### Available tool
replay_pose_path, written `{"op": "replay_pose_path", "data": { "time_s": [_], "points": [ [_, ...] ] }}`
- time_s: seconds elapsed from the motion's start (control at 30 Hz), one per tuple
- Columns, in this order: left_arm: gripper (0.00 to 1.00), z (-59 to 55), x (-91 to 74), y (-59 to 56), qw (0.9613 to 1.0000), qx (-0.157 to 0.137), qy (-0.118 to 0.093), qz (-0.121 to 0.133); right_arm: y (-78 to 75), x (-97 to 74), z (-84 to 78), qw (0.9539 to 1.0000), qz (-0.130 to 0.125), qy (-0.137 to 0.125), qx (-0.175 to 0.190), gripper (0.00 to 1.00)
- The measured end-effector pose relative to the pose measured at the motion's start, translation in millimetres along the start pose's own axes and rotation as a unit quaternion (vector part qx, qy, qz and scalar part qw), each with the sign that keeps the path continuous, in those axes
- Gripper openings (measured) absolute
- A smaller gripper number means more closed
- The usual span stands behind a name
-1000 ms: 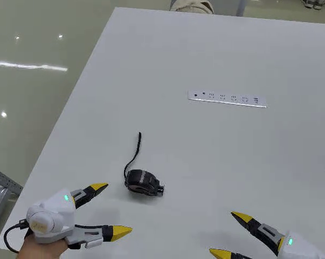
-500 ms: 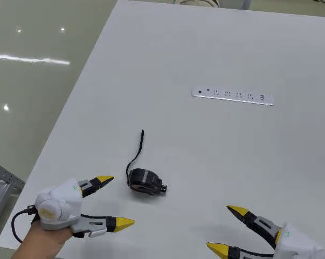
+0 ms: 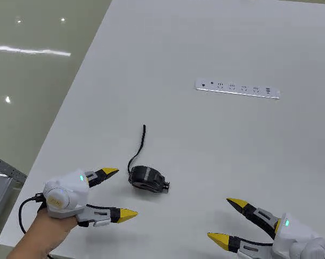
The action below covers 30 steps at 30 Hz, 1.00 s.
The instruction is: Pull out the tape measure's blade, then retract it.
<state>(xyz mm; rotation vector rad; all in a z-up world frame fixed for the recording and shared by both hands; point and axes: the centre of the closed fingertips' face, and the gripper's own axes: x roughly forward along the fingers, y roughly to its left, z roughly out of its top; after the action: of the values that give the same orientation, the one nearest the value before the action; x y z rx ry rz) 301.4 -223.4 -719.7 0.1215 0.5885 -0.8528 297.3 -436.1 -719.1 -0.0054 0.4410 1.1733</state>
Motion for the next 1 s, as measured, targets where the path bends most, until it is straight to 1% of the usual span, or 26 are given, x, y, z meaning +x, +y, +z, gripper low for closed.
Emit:
{"op": "replay_pose_path", "data": {
  "time_s": [0.07,0.13,0.37,0.43,0.5,0.57,0.63,0.83,1.0],
  "points": [
    [0.75,-3.7,1.9,3.7,1.0000,0.003,0.008,0.001,-0.8,3.5,-3.3,1.0000,0.004,0.006,-0.001,0.62],
    [0.74,-5.7,3.7,5.8,0.9999,0.002,0.012,-0.001,-1.7,6.0,-4.4,1.0000,0.007,0.006,0.001,0.62],
    [0.72,-8.9,11.0,12.1,0.9997,0.006,0.020,-0.010,-6.8,13.3,-4.8,0.9999,0.011,0.008,0.004,0.61],
    [0.70,-11.0,13.4,12.9,0.9995,0.009,0.026,-0.016,-8.7,14.9,-5.5,0.9999,0.011,0.008,0.006,0.61],
    [0.70,-13.1,16.1,15.9,0.9993,0.010,0.033,-0.016,-10.9,17.2,-6.4,0.9999,0.011,0.008,0.008,0.61],
    [0.68,-13.8,17.7,18.7,0.9992,0.008,0.036,-0.017,-11.9,20.0,-7.3,0.9998,0.010,0.013,0.010,0.62],
    [0.67,-14.4,19.7,21.5,0.9991,0.009,0.038,-0.015,-13.0,21.6,-6.3,0.9998,0.009,0.009,0.013,0.61],
    [0.66,-17.1,26.2,24.9,0.9990,0.005,0.042,-0.018,-15.0,28.0,-5.3,0.9998,0.009,0.010,0.016,0.61],
    [0.65,-16.9,31.6,27.2,0.9989,0.006,0.041,-0.023,-16.2,32.0,-6.1,0.9997,0.012,0.010,0.019,0.61]
  ]
}}
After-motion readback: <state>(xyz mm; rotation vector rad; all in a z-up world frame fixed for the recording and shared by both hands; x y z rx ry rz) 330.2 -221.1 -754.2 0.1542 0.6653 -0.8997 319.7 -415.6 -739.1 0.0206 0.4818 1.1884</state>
